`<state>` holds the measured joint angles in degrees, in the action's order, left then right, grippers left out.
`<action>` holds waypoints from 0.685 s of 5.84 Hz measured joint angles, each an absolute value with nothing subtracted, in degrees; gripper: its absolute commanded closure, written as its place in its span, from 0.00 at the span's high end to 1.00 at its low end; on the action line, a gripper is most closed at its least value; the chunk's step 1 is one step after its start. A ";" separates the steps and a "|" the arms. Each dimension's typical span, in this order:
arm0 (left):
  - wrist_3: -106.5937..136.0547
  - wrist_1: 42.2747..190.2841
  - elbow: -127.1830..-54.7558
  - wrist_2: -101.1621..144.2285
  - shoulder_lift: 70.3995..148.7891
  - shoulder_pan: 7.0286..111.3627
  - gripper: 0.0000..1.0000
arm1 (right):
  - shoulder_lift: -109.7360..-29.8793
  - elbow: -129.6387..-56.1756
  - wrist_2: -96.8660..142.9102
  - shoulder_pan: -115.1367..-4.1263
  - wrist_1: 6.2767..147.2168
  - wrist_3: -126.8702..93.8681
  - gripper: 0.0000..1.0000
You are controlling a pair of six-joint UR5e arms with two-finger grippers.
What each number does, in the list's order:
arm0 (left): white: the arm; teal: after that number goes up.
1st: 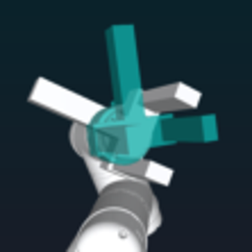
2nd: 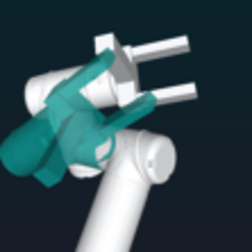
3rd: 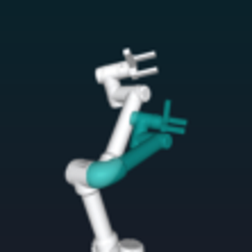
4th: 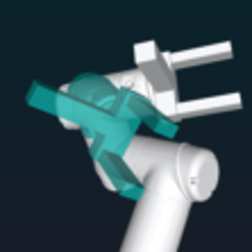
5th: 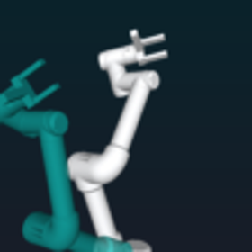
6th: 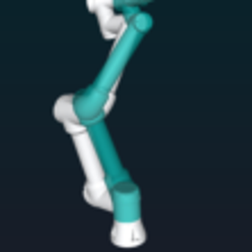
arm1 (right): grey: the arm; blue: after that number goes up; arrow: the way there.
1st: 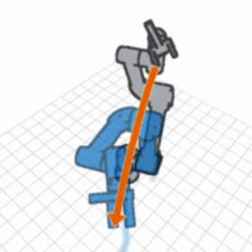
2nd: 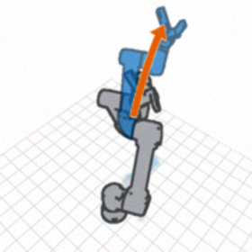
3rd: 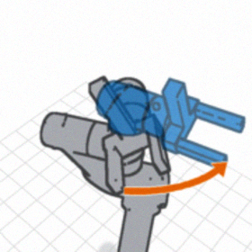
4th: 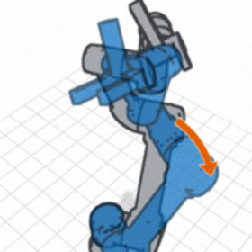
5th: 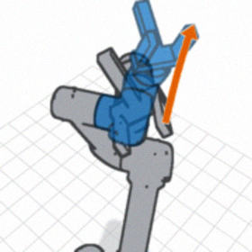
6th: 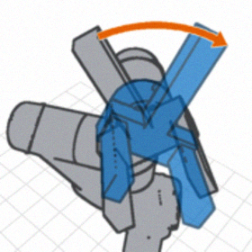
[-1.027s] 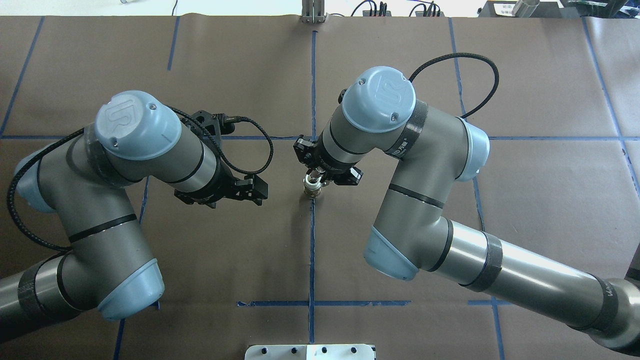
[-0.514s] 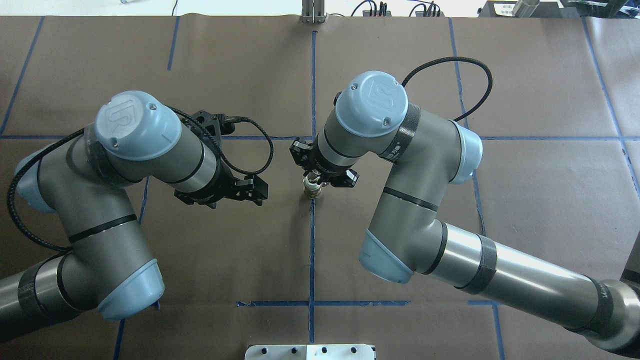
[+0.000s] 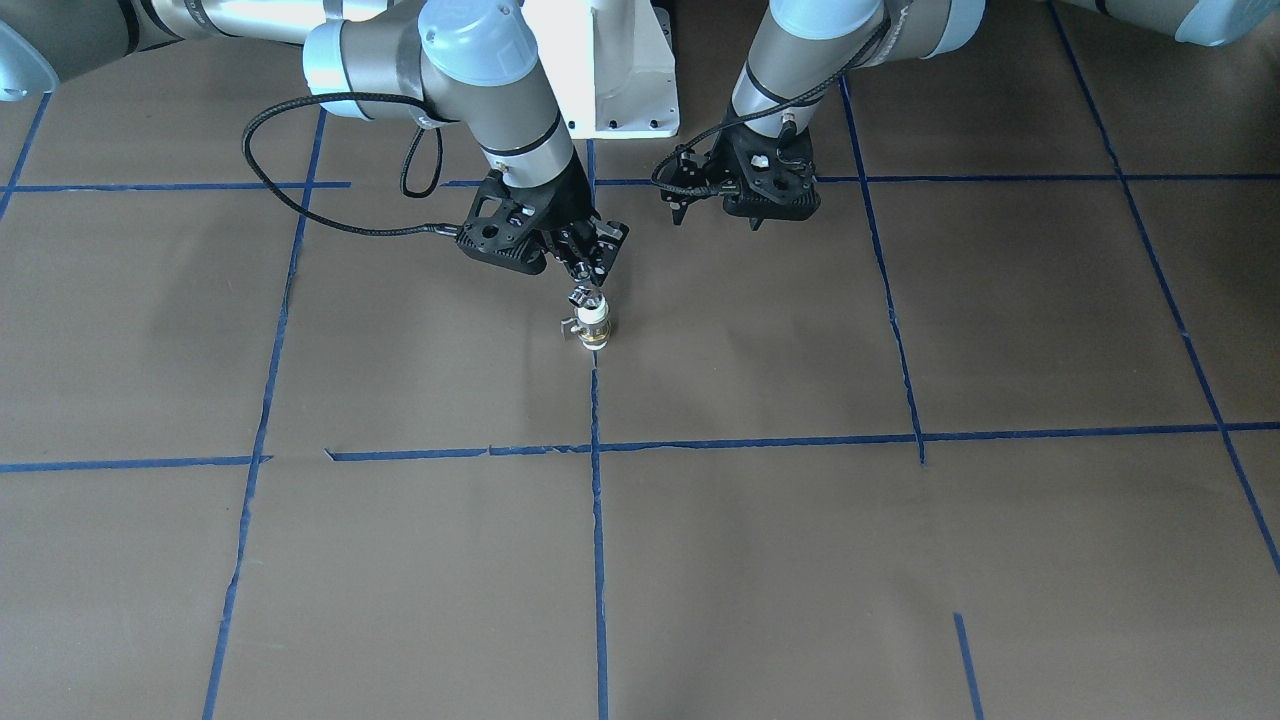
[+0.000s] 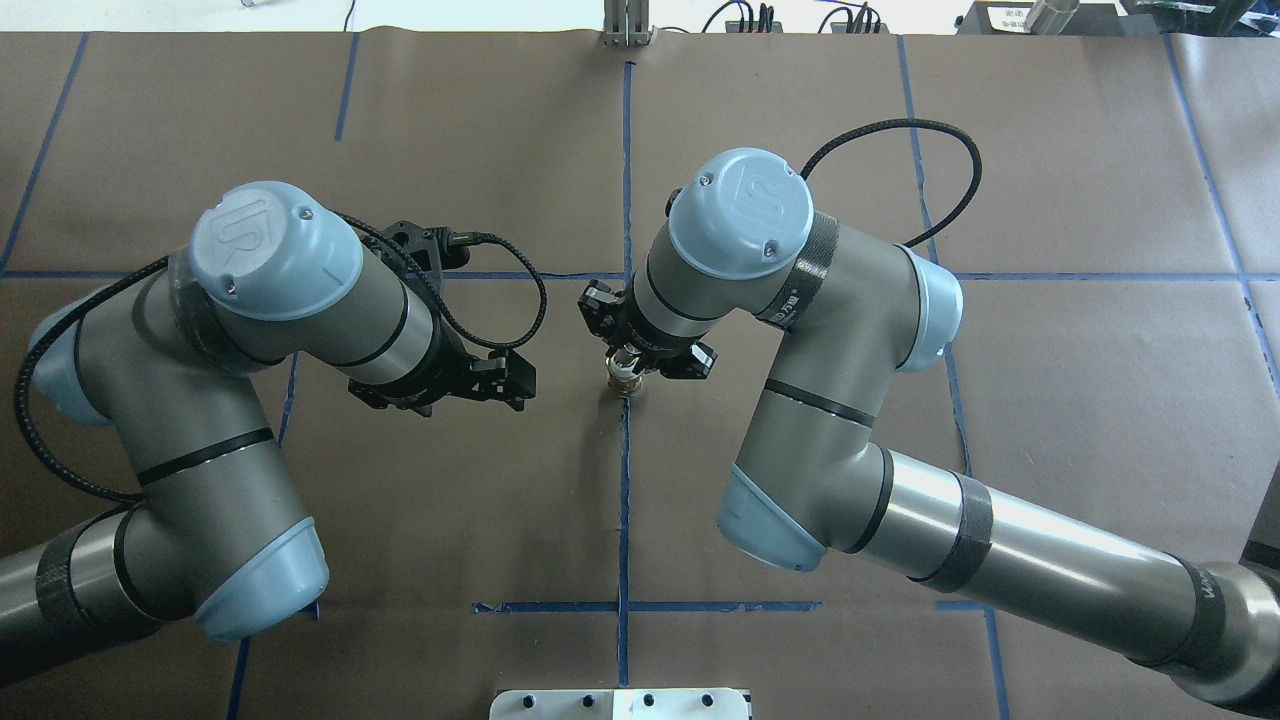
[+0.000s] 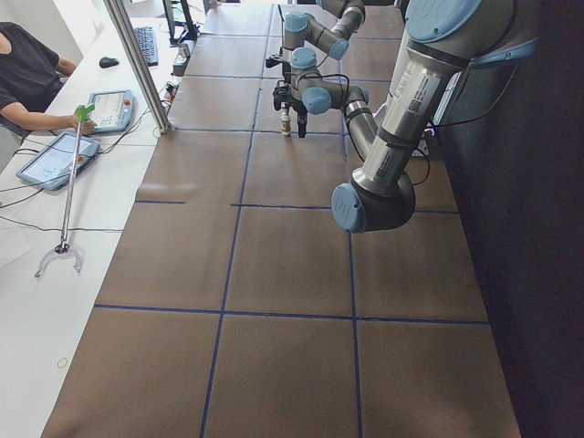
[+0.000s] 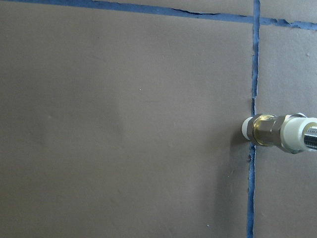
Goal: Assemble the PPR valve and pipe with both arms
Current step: 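Lower the chrome tee onto the valve top with the right gripper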
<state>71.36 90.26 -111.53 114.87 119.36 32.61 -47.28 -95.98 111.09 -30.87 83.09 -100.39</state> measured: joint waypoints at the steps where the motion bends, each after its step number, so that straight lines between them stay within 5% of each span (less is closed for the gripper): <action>1: 71.37 90.26 -111.53 114.87 119.36 32.61 1.00 | -47.32 -95.98 111.09 -30.86 83.12 -100.38 0.01; 3: 71.43 90.26 -111.63 114.87 119.36 32.61 1.00 | -47.43 -95.98 111.09 -30.85 83.12 -100.37 0.02; 4: 71.48 90.26 -111.71 114.87 119.36 32.61 1.00 | -47.45 -95.94 111.09 -30.85 83.08 -100.37 0.10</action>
